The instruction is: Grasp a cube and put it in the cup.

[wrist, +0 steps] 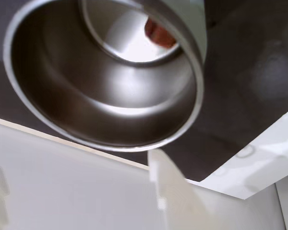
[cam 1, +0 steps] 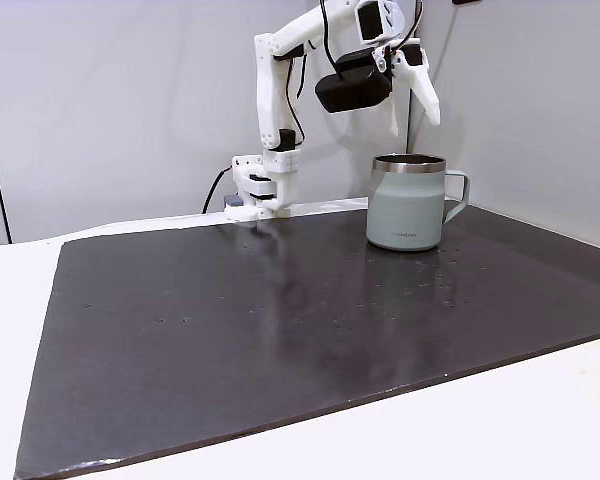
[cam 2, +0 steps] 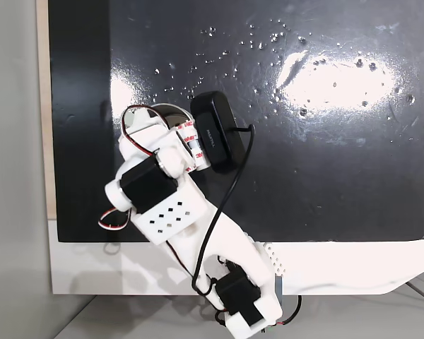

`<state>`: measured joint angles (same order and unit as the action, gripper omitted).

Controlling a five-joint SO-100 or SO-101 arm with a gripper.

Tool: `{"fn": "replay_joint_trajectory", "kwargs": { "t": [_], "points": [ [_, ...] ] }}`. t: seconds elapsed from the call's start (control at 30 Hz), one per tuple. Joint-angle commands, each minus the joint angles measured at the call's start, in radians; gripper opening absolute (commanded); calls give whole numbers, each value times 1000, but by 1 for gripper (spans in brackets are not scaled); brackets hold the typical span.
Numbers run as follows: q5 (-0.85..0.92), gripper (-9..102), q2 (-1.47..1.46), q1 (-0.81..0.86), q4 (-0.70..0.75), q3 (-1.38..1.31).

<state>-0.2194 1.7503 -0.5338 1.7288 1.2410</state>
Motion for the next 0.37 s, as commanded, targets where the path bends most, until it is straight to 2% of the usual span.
{"fn": "replay_joint_trajectory", "kwargs": {
  "t": [0.0, 0.33],
  "points": [
    [-3, 32, 15, 8, 3, -18],
    [3, 31, 32, 12, 8, -21]
  ]
}}
